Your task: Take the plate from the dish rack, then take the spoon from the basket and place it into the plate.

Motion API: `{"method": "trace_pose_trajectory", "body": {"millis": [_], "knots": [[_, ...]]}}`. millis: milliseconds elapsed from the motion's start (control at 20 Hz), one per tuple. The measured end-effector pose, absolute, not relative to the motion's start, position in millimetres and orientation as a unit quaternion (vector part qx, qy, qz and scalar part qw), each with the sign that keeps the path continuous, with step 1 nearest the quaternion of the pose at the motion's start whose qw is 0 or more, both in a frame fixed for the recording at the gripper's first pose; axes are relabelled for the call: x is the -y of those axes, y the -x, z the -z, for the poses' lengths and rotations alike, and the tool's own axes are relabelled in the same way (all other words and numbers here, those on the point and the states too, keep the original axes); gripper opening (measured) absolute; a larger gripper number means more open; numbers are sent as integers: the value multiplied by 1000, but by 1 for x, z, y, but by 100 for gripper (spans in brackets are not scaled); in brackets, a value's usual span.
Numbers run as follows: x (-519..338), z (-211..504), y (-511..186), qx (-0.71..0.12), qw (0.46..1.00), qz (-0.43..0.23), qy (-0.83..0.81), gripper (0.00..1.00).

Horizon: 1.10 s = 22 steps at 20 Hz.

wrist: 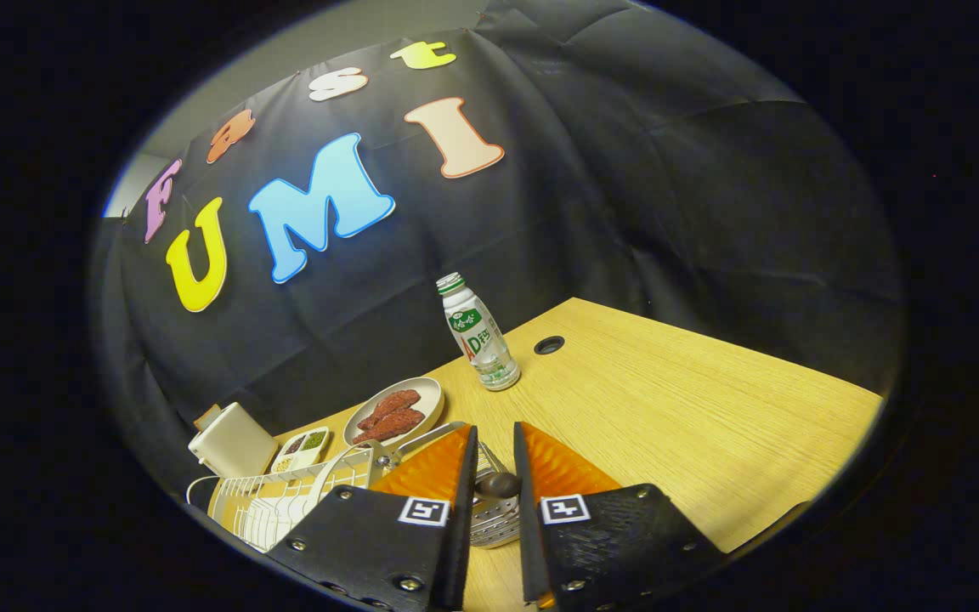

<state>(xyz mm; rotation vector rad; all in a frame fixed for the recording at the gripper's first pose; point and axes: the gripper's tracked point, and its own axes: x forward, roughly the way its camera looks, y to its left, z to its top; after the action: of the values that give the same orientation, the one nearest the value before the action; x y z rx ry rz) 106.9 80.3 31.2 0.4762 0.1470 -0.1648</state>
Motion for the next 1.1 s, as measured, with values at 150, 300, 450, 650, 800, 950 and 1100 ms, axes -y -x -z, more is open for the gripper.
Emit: {"method": "trace_pose_trajectory", "body": {"millis": [150,300,450,650,800,950,1100], "knots": [[-81,-40,-117,-64,966,87,-233,7],[-82,-51,-122,-65,967,84,-231,7],[-78,-62,-126,-67,964,82,-244,7],[-76,-88,-122,-65,966,71,-239,7],[-78,-110,-116,-64,969,63,-228,7],[-92,-138,-95,-65,972,39,-222,7],[-115,-168,-65,-70,974,7,-217,7]]}}
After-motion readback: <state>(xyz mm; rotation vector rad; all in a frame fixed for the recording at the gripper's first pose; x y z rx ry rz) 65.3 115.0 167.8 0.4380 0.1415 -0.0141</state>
